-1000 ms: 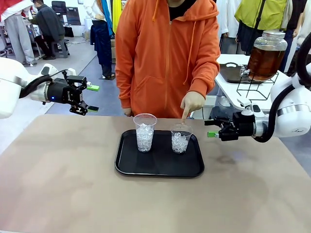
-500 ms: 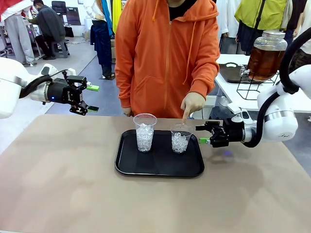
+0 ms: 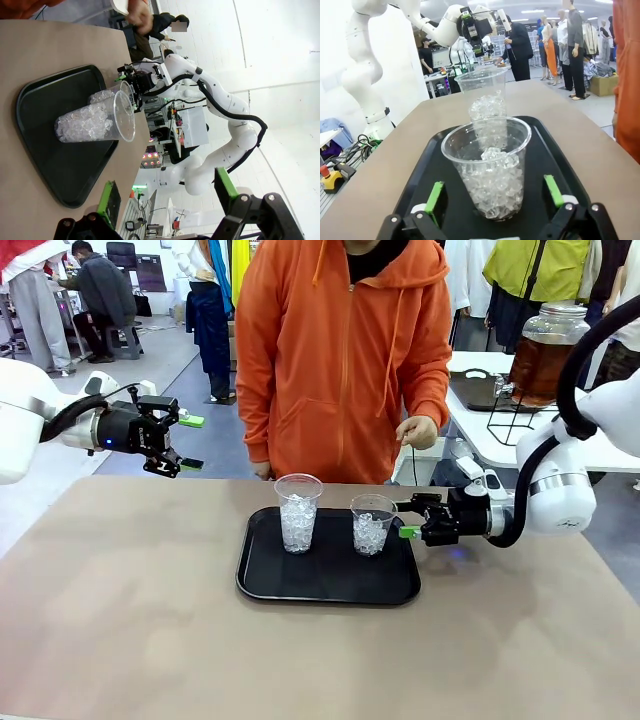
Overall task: Pour the drink into the iced cup.
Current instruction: Pick up the iced cup indicated by the human and present it to them.
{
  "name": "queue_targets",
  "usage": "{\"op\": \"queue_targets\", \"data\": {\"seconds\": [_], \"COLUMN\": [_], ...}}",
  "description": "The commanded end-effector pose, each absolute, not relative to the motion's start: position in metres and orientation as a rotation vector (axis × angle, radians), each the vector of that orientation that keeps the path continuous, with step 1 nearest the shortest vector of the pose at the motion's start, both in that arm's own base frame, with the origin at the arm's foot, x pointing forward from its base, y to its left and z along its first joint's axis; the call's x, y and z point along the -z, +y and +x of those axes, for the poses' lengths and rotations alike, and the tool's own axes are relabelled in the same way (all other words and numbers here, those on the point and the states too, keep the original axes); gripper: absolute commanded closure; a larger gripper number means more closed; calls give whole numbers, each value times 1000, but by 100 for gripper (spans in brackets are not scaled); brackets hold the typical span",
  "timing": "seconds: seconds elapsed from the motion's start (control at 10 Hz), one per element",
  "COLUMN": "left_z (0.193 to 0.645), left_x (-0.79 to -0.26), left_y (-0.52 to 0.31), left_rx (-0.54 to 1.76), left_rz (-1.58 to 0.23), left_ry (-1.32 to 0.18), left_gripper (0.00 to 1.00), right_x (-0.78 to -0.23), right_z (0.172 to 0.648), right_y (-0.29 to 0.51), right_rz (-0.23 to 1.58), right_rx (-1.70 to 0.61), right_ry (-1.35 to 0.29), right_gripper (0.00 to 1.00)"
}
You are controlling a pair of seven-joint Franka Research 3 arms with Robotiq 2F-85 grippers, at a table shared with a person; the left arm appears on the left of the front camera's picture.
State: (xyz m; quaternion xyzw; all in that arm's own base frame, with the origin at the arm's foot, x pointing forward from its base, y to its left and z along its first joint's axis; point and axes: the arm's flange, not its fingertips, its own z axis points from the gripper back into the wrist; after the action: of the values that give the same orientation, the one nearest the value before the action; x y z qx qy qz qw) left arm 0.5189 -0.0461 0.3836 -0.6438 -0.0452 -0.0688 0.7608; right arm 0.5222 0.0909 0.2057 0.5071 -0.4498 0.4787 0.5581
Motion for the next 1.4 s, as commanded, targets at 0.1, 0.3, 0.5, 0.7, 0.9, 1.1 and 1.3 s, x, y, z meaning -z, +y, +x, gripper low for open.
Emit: {"op": "queue_targets", "data": {"seconds": [0.1, 0.3, 0.5, 0.7, 0.9, 1.1, 1.3], "left_z": [518, 518, 518, 518, 518, 518, 518], "left_x": [-385, -385, -385, -385, -385, -385, -385], "left_y": [-46, -46, -46, -46, -46, -46, -46], "left_rx": [143, 143, 143, 143, 143, 143, 143], "left_rz": [-1409, -1409, -1409, -1409, -1409, -1409, -1409], "left_ry": [-99, -99, -99, -99, -99, -99, -99], "left_gripper": [0, 0, 0, 0, 0, 0, 0], "right_x": [-199, -197, -196, -195, -192, -195, -196], "right_z": [527, 528, 529, 531, 533, 534, 534], "right_y": [108, 114, 120, 128, 138, 149, 156], "right_rz": [1166, 1160, 1177, 1191, 1217, 1227, 1208], "right_rx": [-1131, -1130, -1140, -1146, -1151, -1151, -1146], "right_ry": [-1122, -1123, -1090, -1074, -1049, -1043, -1040], "right_gripper": [0, 0, 0, 0, 0, 0, 0]}}
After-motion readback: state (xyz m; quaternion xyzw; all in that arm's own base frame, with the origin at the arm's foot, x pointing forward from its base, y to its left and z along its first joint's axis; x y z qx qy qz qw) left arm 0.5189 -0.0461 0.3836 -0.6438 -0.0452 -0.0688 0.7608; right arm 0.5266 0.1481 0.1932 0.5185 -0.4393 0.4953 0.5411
